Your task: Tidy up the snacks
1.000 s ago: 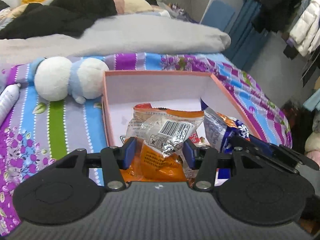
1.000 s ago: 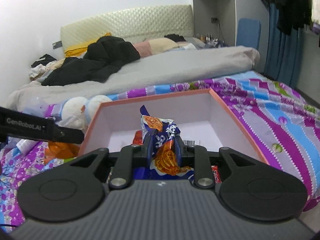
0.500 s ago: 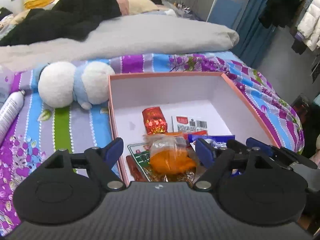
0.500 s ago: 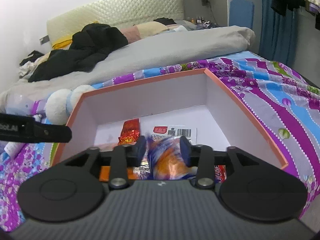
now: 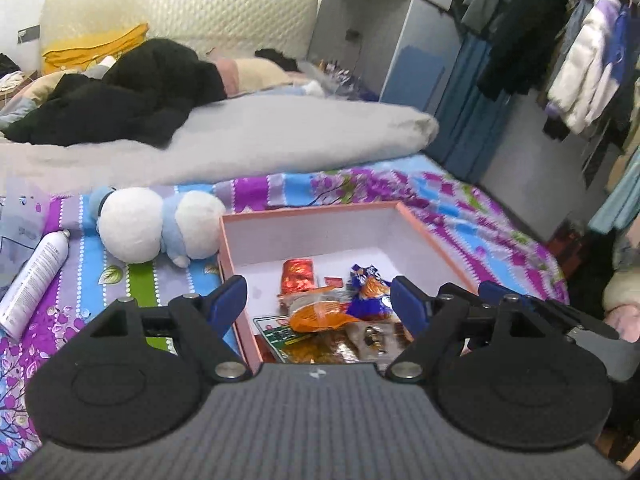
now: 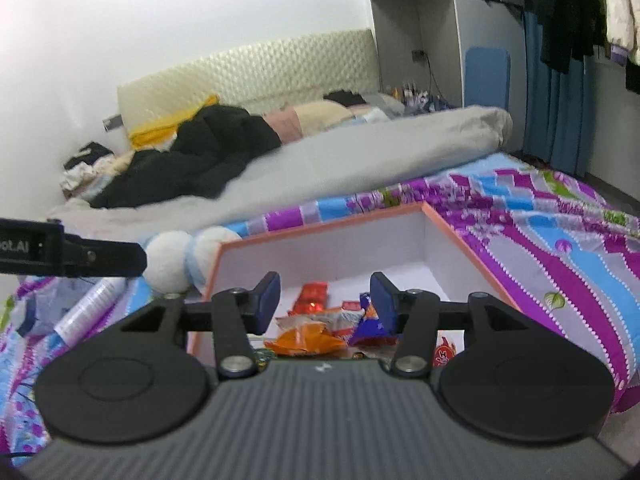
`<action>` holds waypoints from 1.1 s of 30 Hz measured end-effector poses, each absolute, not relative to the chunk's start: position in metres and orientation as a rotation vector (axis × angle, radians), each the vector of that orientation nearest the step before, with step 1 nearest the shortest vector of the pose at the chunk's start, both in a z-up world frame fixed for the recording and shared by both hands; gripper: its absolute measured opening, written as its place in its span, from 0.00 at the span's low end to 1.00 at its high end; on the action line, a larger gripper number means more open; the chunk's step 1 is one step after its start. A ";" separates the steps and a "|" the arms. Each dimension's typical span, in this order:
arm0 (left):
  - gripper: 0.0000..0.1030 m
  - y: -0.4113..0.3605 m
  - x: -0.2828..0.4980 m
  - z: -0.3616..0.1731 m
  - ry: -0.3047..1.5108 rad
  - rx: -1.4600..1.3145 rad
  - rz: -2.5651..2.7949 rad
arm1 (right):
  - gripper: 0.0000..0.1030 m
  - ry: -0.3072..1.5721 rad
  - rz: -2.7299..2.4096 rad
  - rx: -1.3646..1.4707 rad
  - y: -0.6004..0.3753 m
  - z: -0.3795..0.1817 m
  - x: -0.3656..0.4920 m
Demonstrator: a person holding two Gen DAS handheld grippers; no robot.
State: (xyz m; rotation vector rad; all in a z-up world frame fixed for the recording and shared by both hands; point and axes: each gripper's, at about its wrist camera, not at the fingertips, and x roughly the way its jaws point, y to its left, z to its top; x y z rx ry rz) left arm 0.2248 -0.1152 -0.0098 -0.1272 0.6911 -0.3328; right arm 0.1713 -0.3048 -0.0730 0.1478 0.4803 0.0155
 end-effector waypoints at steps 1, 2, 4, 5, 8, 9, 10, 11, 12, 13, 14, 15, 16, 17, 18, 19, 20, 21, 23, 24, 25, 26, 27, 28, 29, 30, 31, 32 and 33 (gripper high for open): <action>0.80 -0.113 0.219 -0.005 0.684 -0.131 -0.334 | 0.51 0.472 0.015 0.148 -0.304 -0.069 0.167; 0.80 -0.111 0.212 0.000 0.675 -0.130 -0.342 | 0.51 0.461 0.013 0.152 -0.304 -0.064 0.161; 0.80 -0.109 0.200 0.009 0.657 -0.114 -0.351 | 0.51 0.439 0.012 0.164 -0.303 -0.054 0.149; 0.80 -0.108 0.193 0.013 0.645 -0.102 -0.350 | 0.51 0.425 0.012 0.166 -0.302 -0.049 0.143; 0.80 -0.105 0.175 0.021 0.622 -0.094 -0.350 | 0.51 0.377 0.010 0.158 -0.300 -0.036 0.124; 0.80 -0.105 0.169 0.022 0.619 -0.090 -0.357 | 0.51 0.367 0.004 0.151 -0.299 -0.033 0.118; 0.80 -0.104 0.164 0.022 0.618 -0.088 -0.355 | 0.51 0.362 -0.002 0.149 -0.299 -0.030 0.114; 0.80 -0.103 0.158 0.023 0.618 -0.089 -0.351 | 0.51 0.355 -0.006 0.151 -0.299 -0.028 0.108; 0.80 -0.102 0.152 0.023 0.620 -0.091 -0.351 | 0.51 0.350 -0.003 0.154 -0.299 -0.025 0.102; 0.80 -0.100 0.147 0.023 0.620 -0.092 -0.351 | 0.51 0.346 -0.001 0.154 -0.299 -0.024 0.098; 0.80 -0.098 0.142 0.024 0.622 -0.092 -0.348 | 0.51 0.343 -0.001 0.155 -0.299 -0.023 0.092; 0.80 -0.097 0.139 0.024 0.622 -0.091 -0.342 | 0.51 0.342 -0.001 0.159 -0.299 -0.022 0.087; 0.80 -0.095 0.134 0.024 0.621 -0.091 -0.337 | 0.51 0.345 0.004 0.162 -0.300 -0.022 0.083; 0.80 -0.094 0.129 0.025 0.619 -0.093 -0.336 | 0.51 0.348 0.007 0.164 -0.300 -0.021 0.079; 0.80 -0.093 0.125 0.025 0.617 -0.093 -0.334 | 0.51 0.349 0.010 0.166 -0.299 -0.021 0.075; 0.80 -0.091 0.120 0.026 0.615 -0.093 -0.330 | 0.51 0.349 0.012 0.165 -0.299 -0.020 0.071; 0.80 -0.090 0.115 0.026 0.614 -0.092 -0.327 | 0.51 0.349 0.012 0.164 -0.298 -0.020 0.068; 0.80 -0.089 0.111 0.026 0.612 -0.091 -0.325 | 0.51 0.351 0.014 0.163 -0.297 -0.020 0.064; 0.80 -0.087 0.100 0.027 0.611 -0.081 -0.314 | 0.51 0.364 0.019 0.172 -0.296 -0.022 0.058; 0.80 -0.084 0.095 0.028 0.609 -0.082 -0.313 | 0.51 0.373 0.026 0.182 -0.296 -0.024 0.055; 0.80 -0.082 0.090 0.029 0.613 -0.086 -0.310 | 0.51 0.378 0.030 0.188 -0.294 -0.025 0.052; 0.80 -0.081 0.086 0.030 0.616 -0.093 -0.309 | 0.51 0.382 0.032 0.189 -0.292 -0.026 0.048; 0.80 -0.079 0.079 0.031 0.612 -0.096 -0.314 | 0.51 0.385 0.035 0.185 -0.290 -0.027 0.045; 0.80 -0.079 0.075 0.031 0.607 -0.092 -0.311 | 0.51 0.388 0.038 0.178 -0.288 -0.028 0.041; 0.80 -0.078 0.070 0.031 0.606 -0.089 -0.304 | 0.51 0.392 0.042 0.171 -0.287 -0.029 0.037; 0.80 -0.077 0.064 0.031 0.604 -0.092 -0.309 | 0.51 0.398 0.047 0.165 -0.286 -0.030 0.033; 0.80 -0.076 0.060 0.031 0.604 -0.093 -0.316 | 0.51 0.402 0.045 0.168 -0.286 -0.030 0.028; 0.80 -0.076 0.055 0.031 0.605 -0.093 -0.316 | 0.51 0.401 0.044 0.174 -0.288 -0.030 0.023; 0.80 -0.076 0.051 0.030 0.605 -0.089 -0.319 | 0.51 0.401 0.045 0.177 -0.289 -0.030 0.018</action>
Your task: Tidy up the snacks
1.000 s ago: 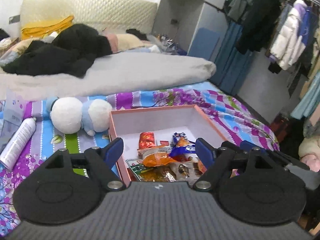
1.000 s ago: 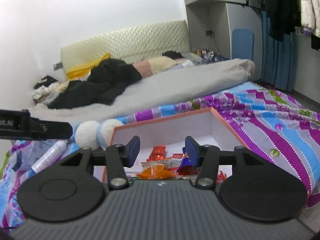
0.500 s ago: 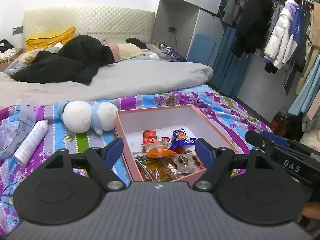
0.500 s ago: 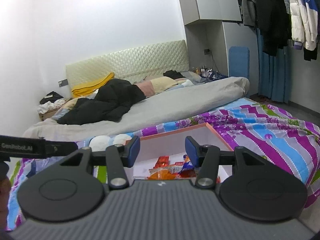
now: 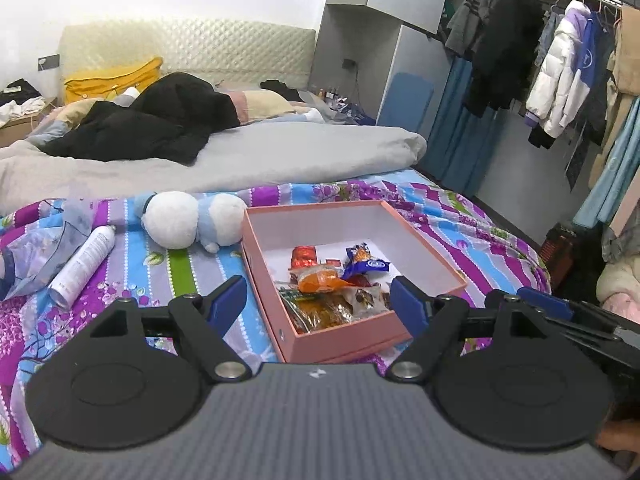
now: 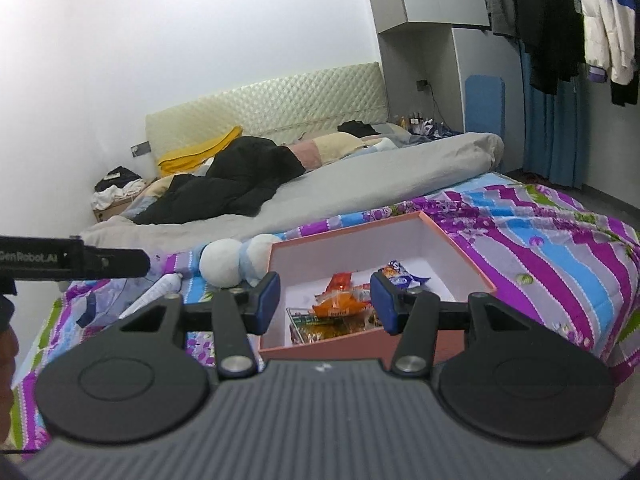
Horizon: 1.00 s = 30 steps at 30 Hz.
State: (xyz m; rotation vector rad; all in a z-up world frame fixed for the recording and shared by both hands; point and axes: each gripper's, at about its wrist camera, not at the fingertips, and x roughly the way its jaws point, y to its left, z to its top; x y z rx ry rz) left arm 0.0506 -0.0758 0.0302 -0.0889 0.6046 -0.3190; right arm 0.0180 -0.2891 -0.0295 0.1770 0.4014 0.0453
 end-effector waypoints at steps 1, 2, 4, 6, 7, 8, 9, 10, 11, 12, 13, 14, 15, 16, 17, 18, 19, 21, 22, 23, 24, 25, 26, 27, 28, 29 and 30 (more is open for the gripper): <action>0.80 -0.076 0.048 0.030 0.604 -0.085 -0.321 | 0.51 0.403 0.046 0.178 -0.290 -0.030 0.014; 0.80 -0.076 0.046 0.029 0.605 -0.084 -0.321 | 0.51 0.403 0.047 0.178 -0.289 -0.030 0.010; 0.80 -0.076 0.042 0.027 0.609 -0.089 -0.326 | 0.51 0.410 0.055 0.175 -0.288 -0.032 0.004; 0.80 -0.076 0.040 0.026 0.612 -0.087 -0.333 | 0.51 0.421 0.050 0.176 -0.286 -0.034 0.001; 0.80 -0.076 0.039 0.026 0.613 -0.086 -0.332 | 0.51 0.426 0.048 0.180 -0.286 -0.035 0.000; 0.80 -0.076 0.038 0.025 0.614 -0.086 -0.334 | 0.51 0.429 0.049 0.181 -0.285 -0.036 -0.001; 0.80 -0.076 0.037 0.025 0.616 -0.084 -0.338 | 0.51 0.430 0.048 0.182 -0.284 -0.037 -0.002; 0.80 -0.077 0.036 0.024 0.618 -0.083 -0.338 | 0.51 0.431 0.046 0.181 -0.283 -0.038 -0.003; 0.80 -0.077 0.036 0.024 0.621 -0.085 -0.339 | 0.51 0.431 0.044 0.178 -0.283 -0.038 -0.004; 0.80 -0.077 0.036 0.023 0.625 -0.088 -0.347 | 0.51 0.433 0.040 0.175 -0.282 -0.038 -0.004; 0.80 -0.077 0.036 0.022 0.628 -0.089 -0.354 | 0.51 0.432 0.042 0.174 -0.283 -0.037 -0.004; 0.80 -0.077 0.037 0.022 0.629 -0.087 -0.352 | 0.51 0.424 0.044 0.173 -0.282 -0.036 -0.005; 0.80 -0.077 0.037 0.021 0.628 -0.087 -0.348 | 0.51 0.423 0.041 0.170 -0.282 -0.036 -0.005; 0.80 -0.077 0.037 0.022 0.626 -0.091 -0.347 | 0.51 0.423 0.040 0.168 -0.282 -0.035 -0.005; 0.80 -0.075 0.037 0.022 0.626 -0.098 -0.347 | 0.51 0.418 0.042 0.166 -0.282 -0.035 -0.005; 0.80 -0.074 0.038 0.022 0.626 -0.102 -0.346 | 0.51 0.416 0.042 0.165 -0.282 -0.034 -0.006; 0.80 -0.074 0.038 0.023 0.624 -0.103 -0.344 | 0.51 0.415 0.042 0.166 -0.282 -0.034 -0.007; 0.81 -0.073 0.039 0.024 0.622 -0.100 -0.343 | 0.51 0.416 0.043 0.171 -0.283 -0.035 -0.006; 0.86 -0.074 0.040 0.024 0.628 -0.100 -0.345 | 0.51 0.415 0.040 0.173 -0.283 -0.035 -0.006; 0.89 -0.075 0.039 0.025 0.635 -0.102 -0.355 | 0.51 0.416 0.040 0.173 -0.284 -0.035 -0.005; 0.94 -0.075 0.039 0.025 0.636 -0.104 -0.368 | 0.63 0.421 0.047 0.174 -0.285 -0.036 -0.005; 0.97 -0.076 0.038 0.025 0.632 -0.103 -0.378 | 0.73 0.426 0.049 0.173 -0.284 -0.036 -0.004; 0.98 -0.077 0.037 0.024 0.628 -0.099 -0.379 | 0.91 0.425 0.042 0.170 -0.285 -0.037 -0.005; 0.99 -0.078 0.037 0.024 0.627 -0.092 -0.375 | 0.95 0.417 0.033 0.163 -0.285 -0.038 -0.006; 0.99 -0.080 0.036 0.022 0.629 -0.086 -0.374 | 0.95 0.414 0.023 0.154 -0.284 -0.039 -0.007; 0.99 -0.081 0.036 0.020 0.633 -0.084 -0.374 | 0.95 0.419 0.019 0.145 -0.283 -0.040 -0.006; 0.99 -0.081 0.036 0.018 0.636 -0.087 -0.374 | 0.95 0.427 0.022 0.137 -0.282 -0.042 -0.006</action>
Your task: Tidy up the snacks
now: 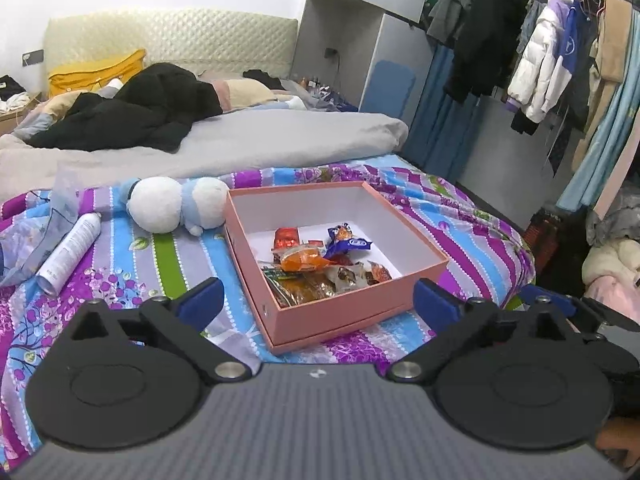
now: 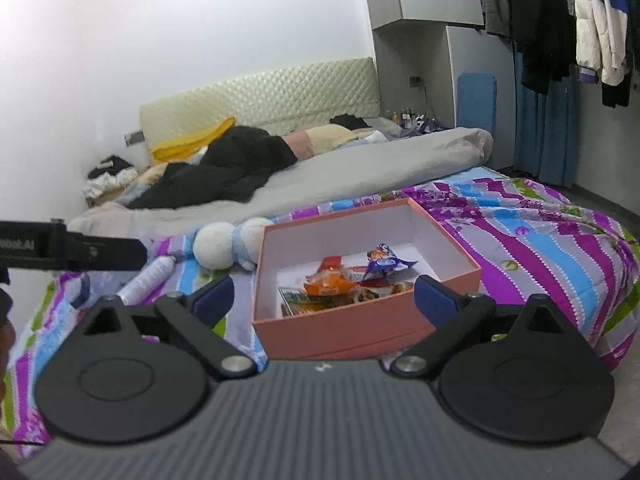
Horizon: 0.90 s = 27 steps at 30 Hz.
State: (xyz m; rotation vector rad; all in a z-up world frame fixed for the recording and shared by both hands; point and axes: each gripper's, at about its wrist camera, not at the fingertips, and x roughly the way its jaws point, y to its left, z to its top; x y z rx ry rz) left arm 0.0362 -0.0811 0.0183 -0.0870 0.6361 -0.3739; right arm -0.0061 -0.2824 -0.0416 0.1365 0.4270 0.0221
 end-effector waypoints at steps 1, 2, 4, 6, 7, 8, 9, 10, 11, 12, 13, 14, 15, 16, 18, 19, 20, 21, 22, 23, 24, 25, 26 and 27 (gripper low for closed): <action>0.99 -0.082 0.036 0.016 0.640 -0.093 -0.375 | 0.95 0.430 0.026 0.137 -0.282 -0.043 -0.006; 0.99 -0.082 0.036 0.014 0.645 -0.096 -0.374 | 0.95 0.430 0.024 0.143 -0.282 -0.044 -0.007; 0.99 -0.081 0.037 0.010 0.652 -0.096 -0.365 | 0.95 0.429 0.020 0.158 -0.283 -0.045 -0.008; 0.99 -0.081 0.037 0.007 0.656 -0.097 -0.355 | 0.95 0.430 0.023 0.165 -0.283 -0.046 -0.009; 0.99 -0.080 0.038 0.006 0.658 -0.096 -0.353 | 0.95 0.428 0.022 0.162 -0.283 -0.046 -0.009; 0.99 -0.079 0.038 0.005 0.657 -0.095 -0.350 | 0.95 0.426 0.019 0.157 -0.283 -0.046 -0.010; 0.99 -0.078 0.038 0.004 0.657 -0.094 -0.345 | 0.95 0.424 0.016 0.153 -0.283 -0.046 -0.010; 0.99 -0.078 0.039 0.004 0.657 -0.092 -0.342 | 0.95 0.424 0.015 0.152 -0.283 -0.046 -0.010; 0.99 -0.078 0.039 0.004 0.656 -0.090 -0.339 | 0.95 0.425 0.014 0.153 -0.284 -0.046 -0.011; 0.99 -0.078 0.038 0.003 0.653 -0.090 -0.336 | 0.95 0.426 0.011 0.156 -0.284 -0.047 -0.011; 0.99 -0.077 0.039 0.003 0.650 -0.091 -0.334 | 0.95 0.425 0.009 0.158 -0.285 -0.047 -0.011; 0.99 -0.077 0.039 0.004 0.648 -0.091 -0.333 | 0.95 0.425 0.005 0.159 -0.285 -0.047 -0.011; 0.99 -0.078 0.039 0.004 0.646 -0.089 -0.335 | 0.95 0.425 0.001 0.161 -0.286 -0.048 -0.011; 0.99 -0.078 0.039 0.005 0.643 -0.086 -0.336 | 0.95 0.426 0.000 0.162 -0.287 -0.048 -0.011; 0.99 -0.079 0.039 0.005 0.637 -0.080 -0.333 | 0.95 0.424 -0.003 0.161 -0.288 -0.048 -0.012; 0.99 -0.080 0.039 0.006 0.637 -0.076 -0.331 | 0.95 0.422 -0.006 0.161 -0.289 -0.048 -0.012; 1.00 -0.081 0.039 0.006 0.638 -0.074 -0.332 | 0.95 0.422 -0.009 0.162 -0.289 -0.048 -0.013; 1.00 -0.081 0.039 0.006 0.636 -0.074 -0.335 | 0.95 0.421 -0.011 0.163 -0.290 -0.048 -0.013; 1.00 -0.082 0.038 0.006 0.633 -0.074 -0.336 | 0.95 0.421 -0.012 0.165 -0.290 -0.049 -0.013; 1.00 -0.083 0.038 0.006 0.632 -0.074 -0.335 | 0.95 0.421 -0.012 0.165 -0.291 -0.049 -0.013; 1.00 -0.084 0.038 0.006 0.631 -0.073 -0.334 | 0.95 0.421 -0.014 0.163 -0.292 -0.050 -0.013; 1.00 -0.084 0.038 0.006 0.632 -0.071 -0.338 | 0.95 0.422 -0.017 0.160 -0.292 -0.050 -0.012; 1.00 -0.085 0.038 0.006 0.632 -0.068 -0.338 | 0.95 0.423 -0.018 0.160 -0.293 -0.050 -0.013; 1.00 -0.085 0.038 0.007 0.632 -0.066 -0.338 | 0.95 0.422 -0.019 0.162 -0.293 -0.050 -0.013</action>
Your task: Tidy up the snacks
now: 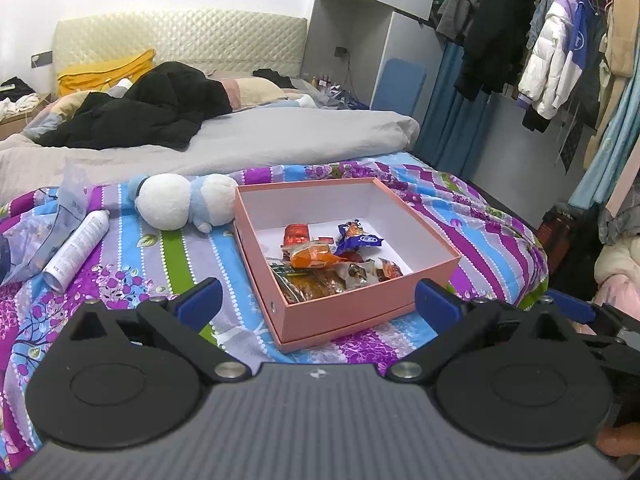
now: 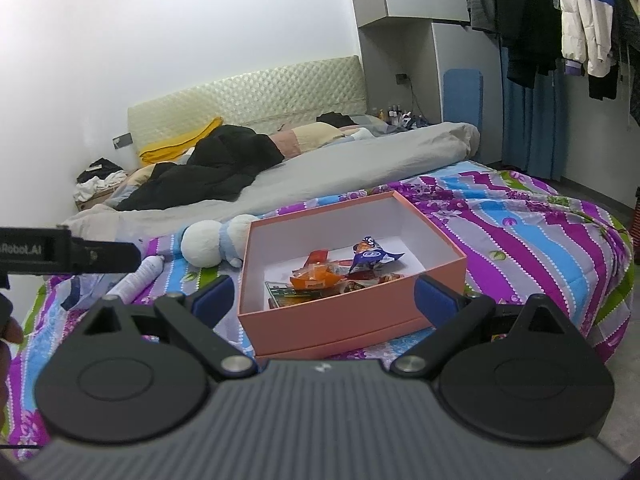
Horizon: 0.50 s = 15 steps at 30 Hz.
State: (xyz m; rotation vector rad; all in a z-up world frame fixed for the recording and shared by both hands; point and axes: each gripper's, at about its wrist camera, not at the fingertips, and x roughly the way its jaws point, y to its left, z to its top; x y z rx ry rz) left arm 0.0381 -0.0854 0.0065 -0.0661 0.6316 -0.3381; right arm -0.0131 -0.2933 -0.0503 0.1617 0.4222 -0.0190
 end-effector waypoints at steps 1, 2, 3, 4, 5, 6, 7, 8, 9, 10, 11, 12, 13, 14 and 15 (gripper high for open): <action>1.00 -0.086 0.038 0.006 0.633 -0.066 -0.337 | 0.95 0.421 -0.020 0.164 -0.295 -0.050 -0.014; 1.00 -0.086 0.038 0.006 0.634 -0.067 -0.338 | 0.95 0.422 -0.022 0.164 -0.295 -0.050 -0.014; 1.00 -0.087 0.039 0.006 0.637 -0.068 -0.338 | 0.95 0.421 -0.024 0.164 -0.296 -0.050 -0.014; 1.00 -0.088 0.039 0.006 0.640 -0.068 -0.339 | 0.95 0.419 -0.026 0.164 -0.297 -0.050 -0.014; 1.00 -0.088 0.039 0.006 0.641 -0.069 -0.340 | 0.95 0.419 -0.029 0.165 -0.297 -0.050 -0.014; 1.00 -0.088 0.039 0.006 0.641 -0.069 -0.340 | 0.95 0.419 -0.031 0.167 -0.298 -0.050 -0.014; 1.00 -0.088 0.039 0.007 0.642 -0.070 -0.338 | 0.95 0.418 -0.032 0.169 -0.299 -0.050 -0.015; 1.00 -0.088 0.039 0.007 0.645 -0.072 -0.336 | 0.95 0.418 -0.033 0.169 -0.299 -0.050 -0.015; 1.00 -0.088 0.039 0.007 0.648 -0.075 -0.335 | 0.95 0.418 -0.033 0.168 -0.300 -0.050 -0.015; 1.00 -0.088 0.039 0.008 0.648 -0.079 -0.336 | 0.95 0.419 -0.032 0.168 -0.300 -0.050 -0.015; 1.00 -0.087 0.039 0.009 0.649 -0.084 -0.338 | 0.95 0.418 -0.032 0.170 -0.300 -0.050 -0.015; 1.00 -0.086 0.039 0.009 0.647 -0.085 -0.339 | 0.95 0.419 -0.030 0.172 -0.300 -0.050 -0.015; 1.00 -0.086 0.039 0.010 0.644 -0.084 -0.338 | 0.95 0.419 -0.028 0.173 -0.300 -0.050 -0.015; 1.00 -0.086 0.038 0.010 0.643 -0.080 -0.337 | 0.95 0.420 -0.027 0.172 -0.300 -0.051 -0.015; 1.00 -0.086 0.038 0.011 0.642 -0.074 -0.338 | 0.95 0.421 -0.026 0.173 -0.300 -0.051 -0.015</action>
